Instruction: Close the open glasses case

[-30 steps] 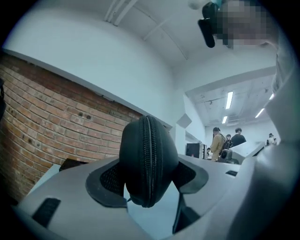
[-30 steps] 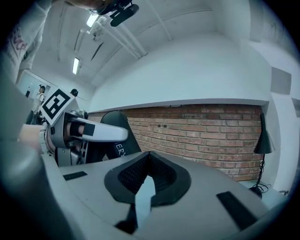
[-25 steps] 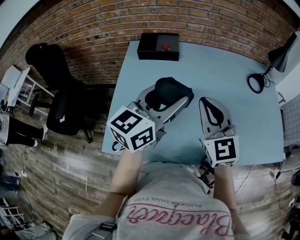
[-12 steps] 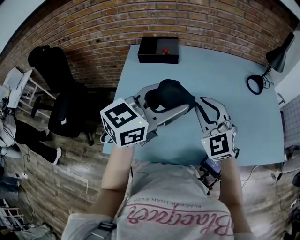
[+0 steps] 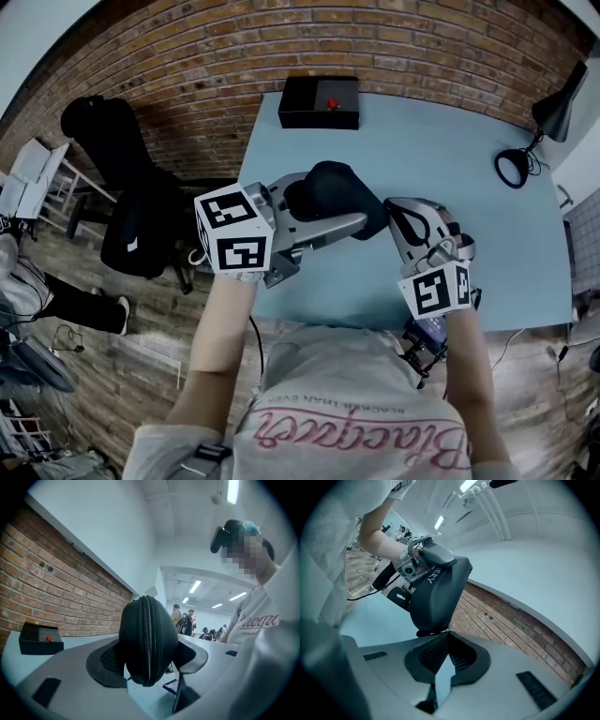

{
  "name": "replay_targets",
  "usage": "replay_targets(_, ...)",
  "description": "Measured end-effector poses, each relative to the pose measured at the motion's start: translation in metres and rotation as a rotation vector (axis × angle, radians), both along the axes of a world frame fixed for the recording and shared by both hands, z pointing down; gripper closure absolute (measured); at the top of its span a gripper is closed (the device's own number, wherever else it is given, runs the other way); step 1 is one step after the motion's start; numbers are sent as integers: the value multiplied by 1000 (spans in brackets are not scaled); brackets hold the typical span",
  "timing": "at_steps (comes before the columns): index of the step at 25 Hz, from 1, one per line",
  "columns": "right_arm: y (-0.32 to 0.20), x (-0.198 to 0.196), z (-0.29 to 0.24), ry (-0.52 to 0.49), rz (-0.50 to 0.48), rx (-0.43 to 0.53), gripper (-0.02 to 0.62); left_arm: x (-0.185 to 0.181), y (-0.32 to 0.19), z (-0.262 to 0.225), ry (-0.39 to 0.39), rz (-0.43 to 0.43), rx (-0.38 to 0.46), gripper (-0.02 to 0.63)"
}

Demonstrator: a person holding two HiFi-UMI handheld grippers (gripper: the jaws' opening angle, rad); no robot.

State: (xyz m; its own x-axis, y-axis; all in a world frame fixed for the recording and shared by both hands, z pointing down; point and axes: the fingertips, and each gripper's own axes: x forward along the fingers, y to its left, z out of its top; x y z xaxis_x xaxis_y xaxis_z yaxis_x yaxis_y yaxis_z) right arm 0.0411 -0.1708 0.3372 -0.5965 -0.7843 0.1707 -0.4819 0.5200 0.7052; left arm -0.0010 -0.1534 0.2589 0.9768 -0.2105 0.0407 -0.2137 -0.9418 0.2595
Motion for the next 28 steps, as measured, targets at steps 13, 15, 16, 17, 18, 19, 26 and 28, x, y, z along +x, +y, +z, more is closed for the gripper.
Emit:
replay_targets(13,14,10,0,25,-79,-115,578,-17,-24,13,301,-53,-318,336)
replay_targets(15,16,11,2,24,-82,-140,577,-16,-27,13,313,-66,-335,337)
replay_targets(16,16,12,3,27,-82,-151,578,-15,-28,14,319,-76,-341,337)
replay_targets(17,17,13,5,30,-83,-163,578,-16,-30,14,326,-89,-348,339)
replay_targets(18,18,14,7,31,-83,-175,578,-17,-32,14,336,-101,-357,341)
replay_targets(19,19,14,9,30,-84,-187,578,-18,-34,15,348,-112,-371,341)
replay_targets(26,24,14,26,-8,-41,-278,577,-13,-46,23,438,-188,-483,342)
replay_targets(28,28,11,32,-33,-39,-311,577,-14,-51,25,465,-221,-505,342)
